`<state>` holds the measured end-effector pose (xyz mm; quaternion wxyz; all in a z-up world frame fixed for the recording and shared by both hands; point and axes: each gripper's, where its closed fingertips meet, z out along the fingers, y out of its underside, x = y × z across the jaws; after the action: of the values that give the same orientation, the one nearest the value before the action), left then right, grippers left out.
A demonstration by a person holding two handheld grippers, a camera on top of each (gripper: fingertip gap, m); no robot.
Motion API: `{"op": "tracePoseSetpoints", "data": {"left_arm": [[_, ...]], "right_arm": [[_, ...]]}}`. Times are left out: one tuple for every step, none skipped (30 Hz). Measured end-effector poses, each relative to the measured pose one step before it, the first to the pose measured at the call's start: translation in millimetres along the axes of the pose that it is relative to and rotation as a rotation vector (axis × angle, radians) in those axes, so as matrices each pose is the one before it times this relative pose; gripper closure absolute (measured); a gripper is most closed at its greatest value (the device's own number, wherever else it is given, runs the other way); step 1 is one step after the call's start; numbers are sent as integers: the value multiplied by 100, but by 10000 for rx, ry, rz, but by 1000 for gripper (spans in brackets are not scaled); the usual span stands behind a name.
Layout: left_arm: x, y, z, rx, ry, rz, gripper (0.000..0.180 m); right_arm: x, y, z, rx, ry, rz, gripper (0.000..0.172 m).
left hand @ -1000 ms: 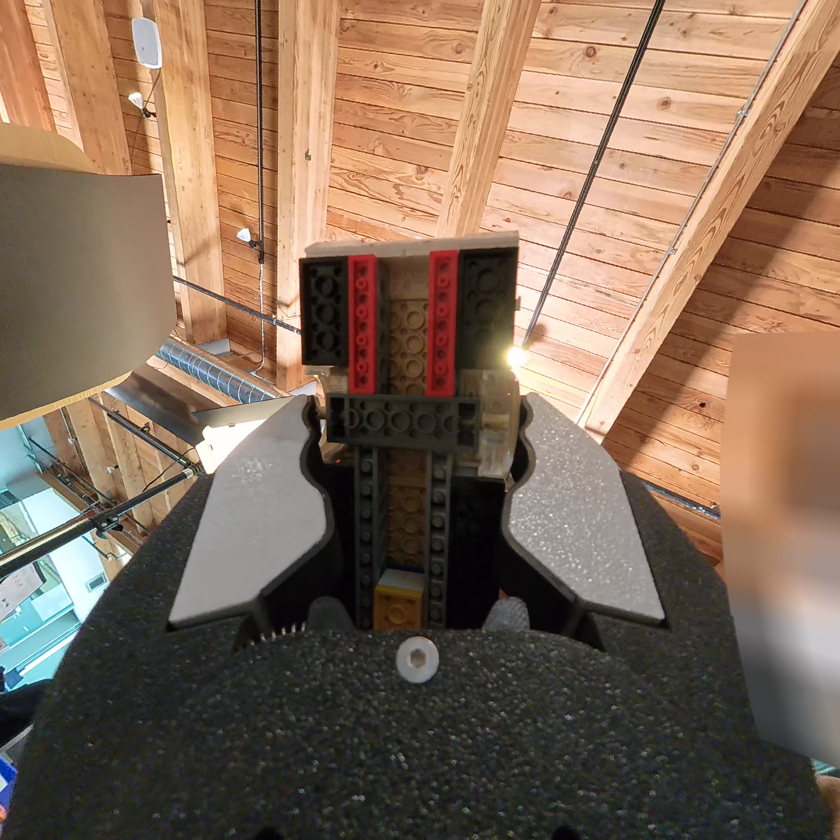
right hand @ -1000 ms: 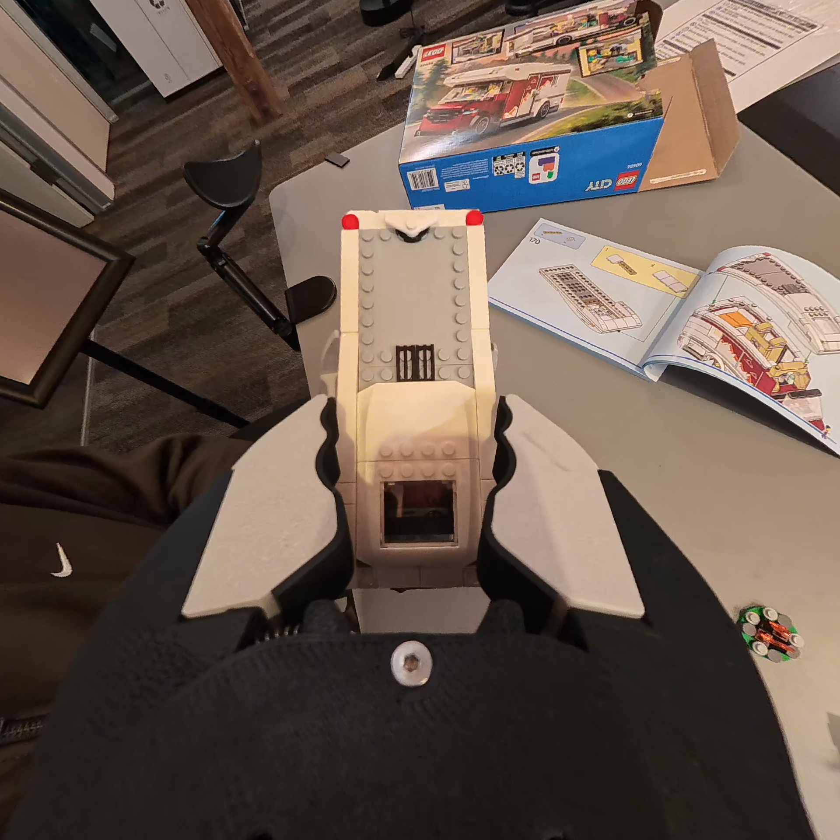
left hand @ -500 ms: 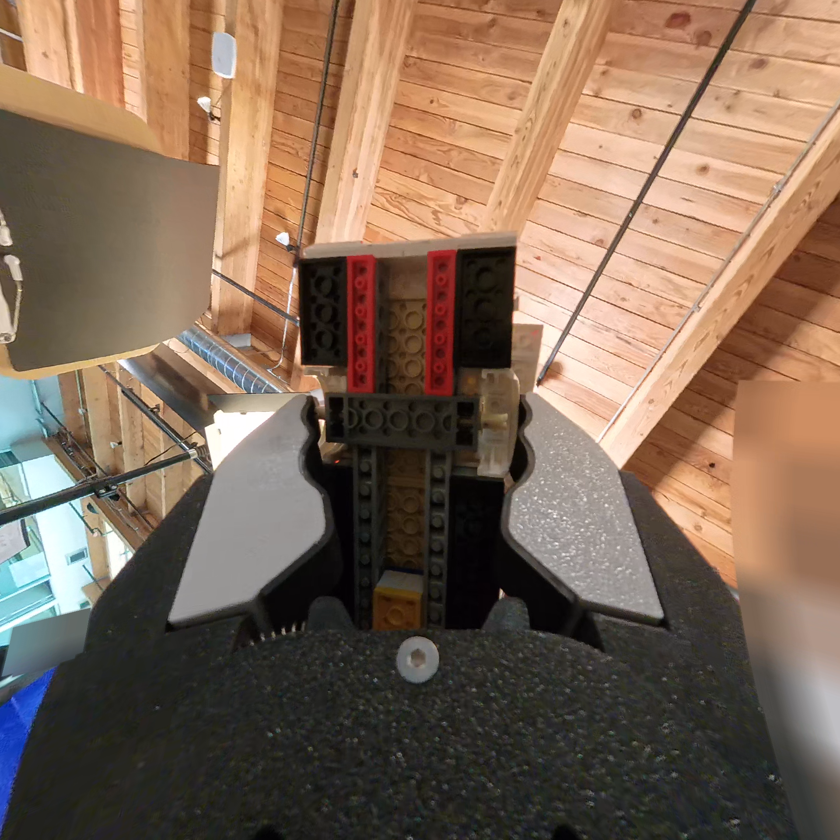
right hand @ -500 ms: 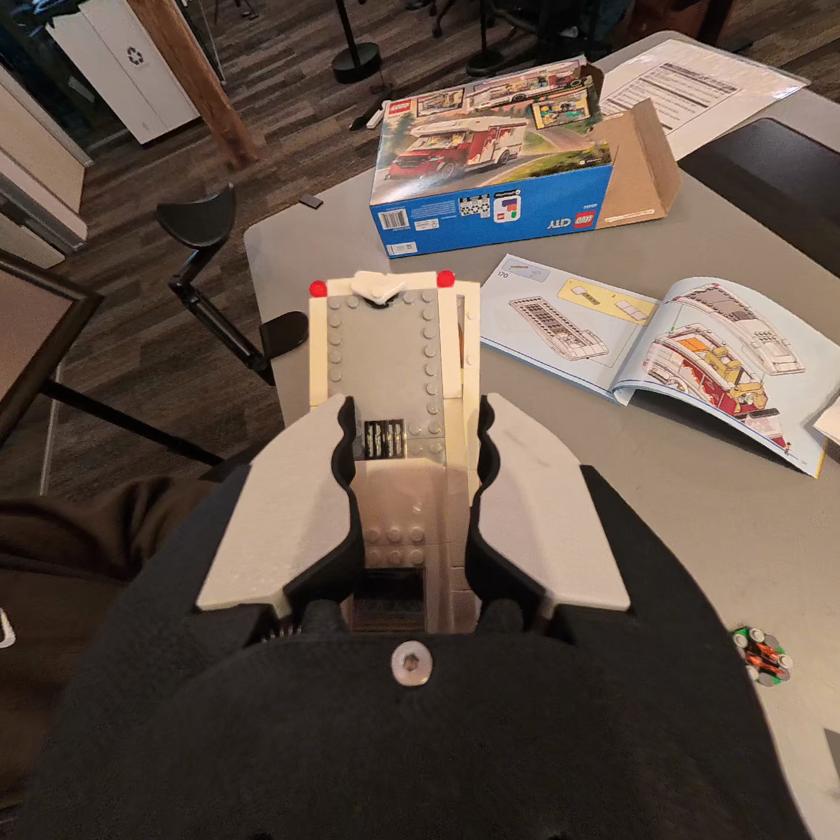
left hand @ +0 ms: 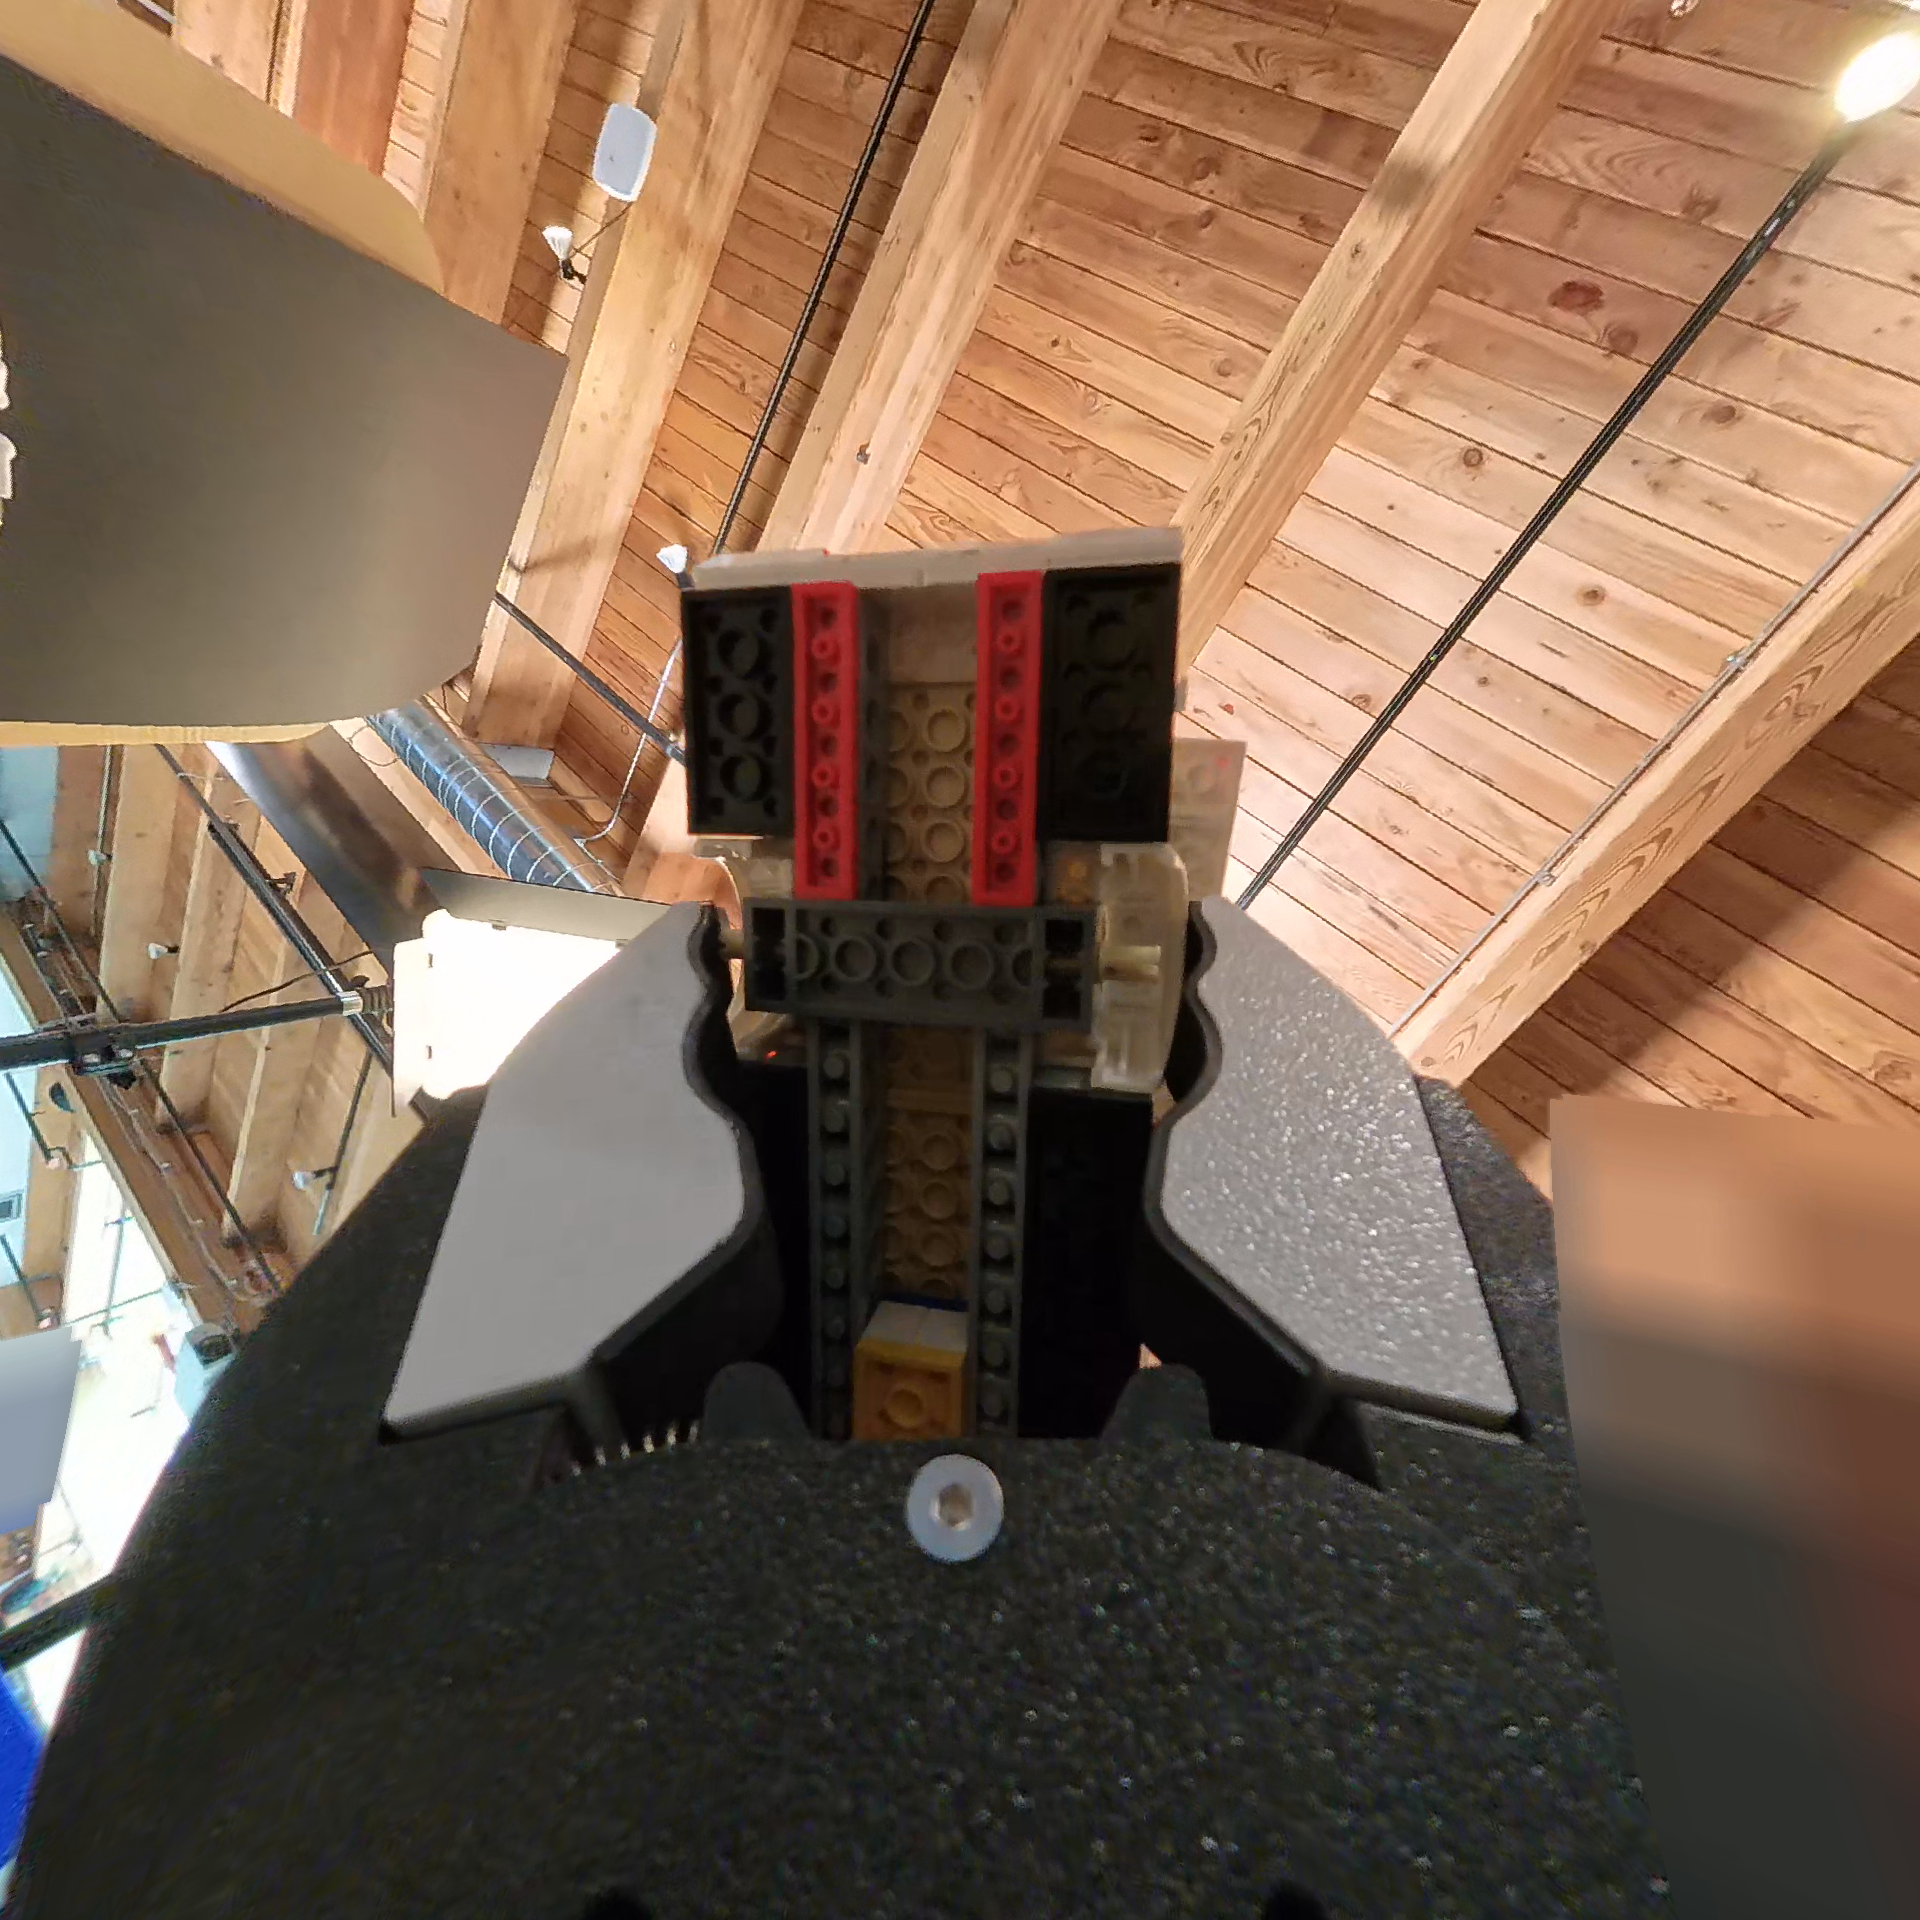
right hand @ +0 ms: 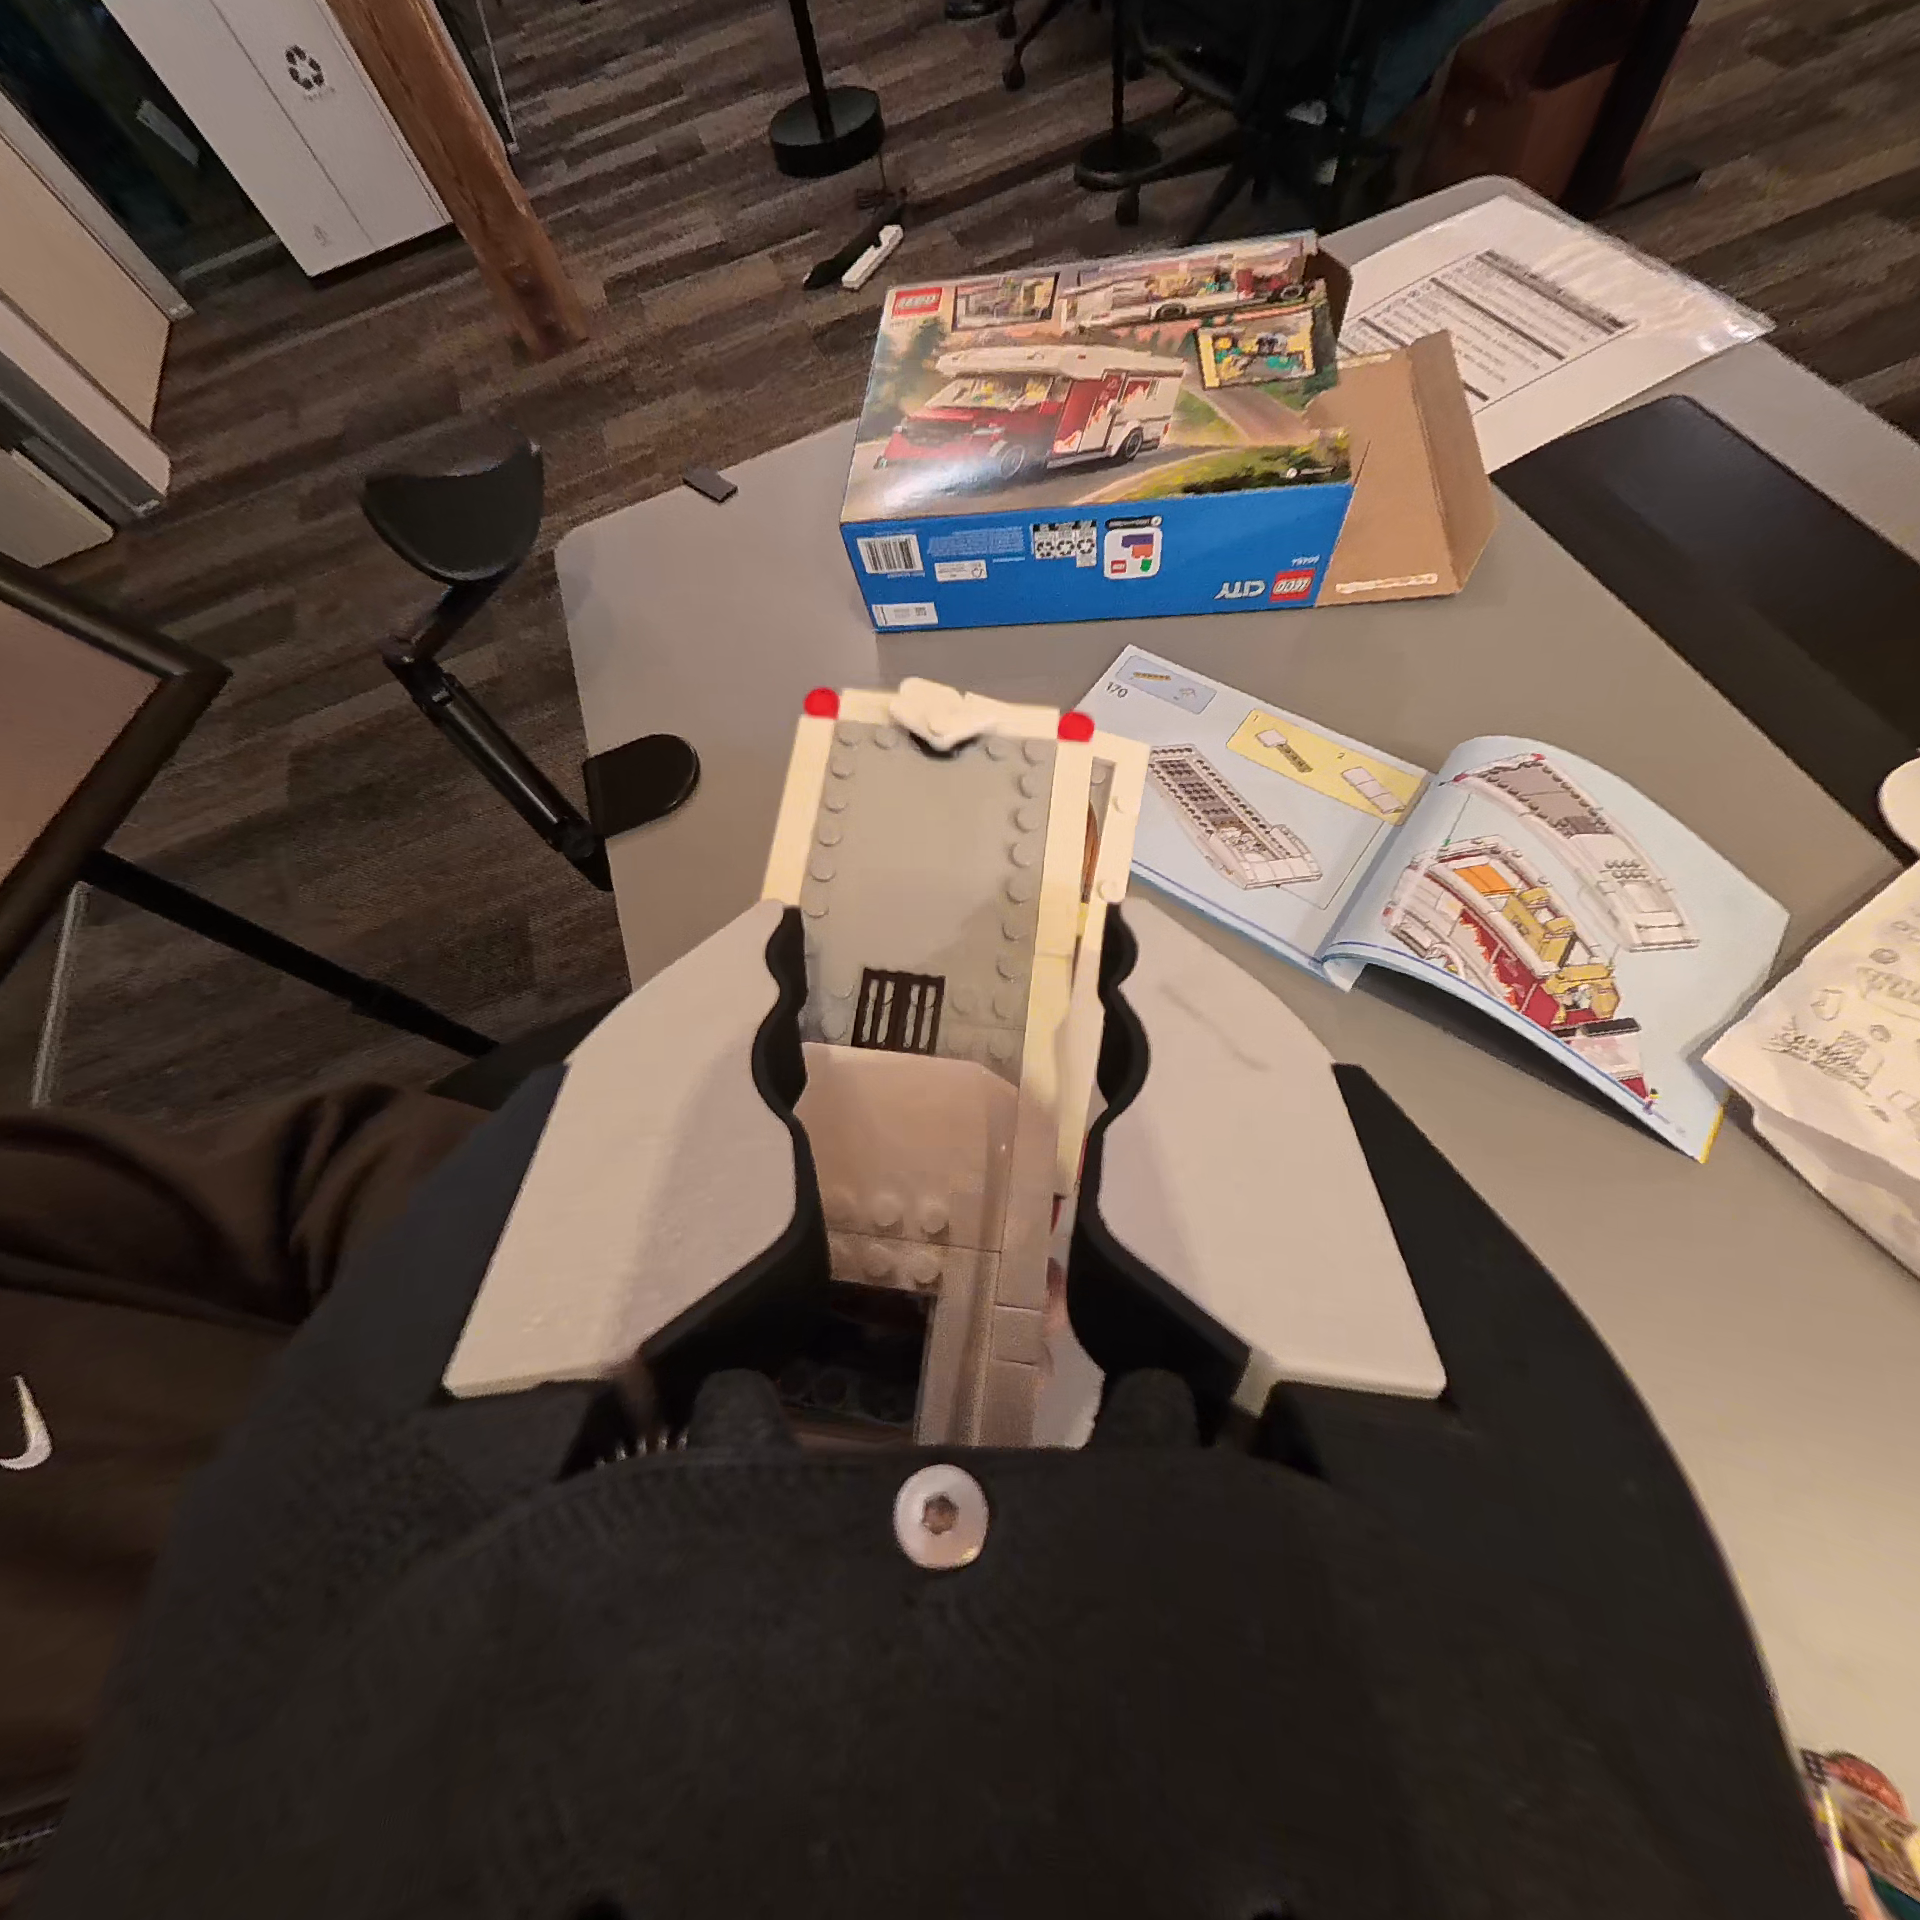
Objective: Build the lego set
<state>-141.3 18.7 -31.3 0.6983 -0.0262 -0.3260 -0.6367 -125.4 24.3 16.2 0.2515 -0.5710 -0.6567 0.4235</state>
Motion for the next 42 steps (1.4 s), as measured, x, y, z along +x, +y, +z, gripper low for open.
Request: {"op": "tracePoseSetpoints", "data": {"left_arm": [[-130,70,226,-9,57,-73,98],[-150,59,233,-29,73,-61,98],[-182,51,233,-65,62,14,98],[-210,54,232,-82,55,26,98],[-245,25,224,-80,46,12,98],[-290,-28,201,-48,25,-28,98],[-311,-64,188,-4,4,-77,98],[-320,-95,176,5,-22,-80,98],[-326,-103,197,-5,-59,-29,98],[-330,-118,216,-17,-84,24,98],[-334,-129,278,-27,-103,39,98],[-316,-129,339,-45,-93,35,98],[-318,-131,430,-62,-87,41,98],[-319,-145,524,-78,-77,58,98],[-310,-134,624,-83,-59,68,98],[-303,-142,729,-83,-28,53,98],[-277,-150,817,-74,27,40,98],[-291,-164,882,-40,50,26,98],[-335,-149,948,-2,46,8,98],[-378,-100,992,11,62,8,98],[-385,-32,1063,13,92,7,98],[-409,50,1077,20,118,-37,98],[-447,144,1060,11,145,-79,98],[-469,238,1047,-26,143,-92,98],[-503,313,1033,-73,126,-74,98],[-490,349,989,-93,121,-55,98],[-410,328,916,-88,166,-40,98],[-359,228,768,-14,185,-93,98],[-369,155,610,57,174,-155,98],[-388,97,460,59,153,-161,98],[-414,12,307,78,109,-126,98],[-460,-82,163,84,58,-76,98],[-507,-151,61,76,21,-42,98],[-605,-191,34,60,-67,-47,98],[-599,-182,29,1,-133,-32,98],[-331,-209,-46,-21,-23,69,98],[-187,-187,-106,-63,8,113,98],[-191,-174,-140,-69,-47,104,98],[-154,-169,-153,-40,-43,74,98],[-106,-140,-164,-33,-3,42,98],[-139,-95,-149,-38,1,20,98],[-191,-56,-130,-46,-21,10,98]], "right_arm": [[224,-331,-345,124,-5,0,117],[216,-307,-347,123,-11,-16,117],[230,-221,-314,91,-18,-41,117],[222,-129,-305,59,-33,-59,117],[207,-72,-291,58,-67,-65,115],[229,-32,-347,53,-67,-47,115],[306,-65,-432,80,-35,-55,114],[415,-142,-546,148,29,-89,113],[507,-159,-652,193,98,-105,113],[504,-153,-728,233,87,-96,112],[413,-136,-772,285,18,-74,111],[329,-70,-742,308,-40,-58,110],[345,50,-689,264,-38,-32,109],[356,177,-570,200,-39,-31,108],[292,206,-465,176,-76,-46,105],[294,206,-381,167,-76,-16,103],[354,169,-303,148,-42,14,101],[389,88,-237,159,-25,8,98],[440,-10,-195,189,-12,14,96],[567,-104,-119,204,35,57,94],[599,99,-24,-5,25,98,95],[436,330,-62,-300,-66,68,92],[495,-47,-245,-106,51,-24,86],[689,-598,-397,247,245,-91,86],[604,-668,-412,247,205,-109,86],[519,-590,-333,142,132,-98,85],[607,-586,-272,143,174,-112,85],[701,-564,-204,155,209,-104,84],[674,-441,-129,118,175,-47,83],[587,-335,-68,99,119,-2,82],[472,-264,-29,87,71,-1,80],[375,-158,41,51,46,-1,80],[332,-32,127,14,60,26,79],[318,108,212,-36,81,24,78],[286,261,321,-108,83,-7,77],[294,372,384,-154,100,-16,76],[364,406,430,-152,136,10,75],[420,394,453,-127,153,35,74],[360,310,445,-76,118,25,73],[251,214,411,-24,49,35,73],[134,235,393,-41,-9,61,73],[110,323,396,-102,-6,52,74]]}}
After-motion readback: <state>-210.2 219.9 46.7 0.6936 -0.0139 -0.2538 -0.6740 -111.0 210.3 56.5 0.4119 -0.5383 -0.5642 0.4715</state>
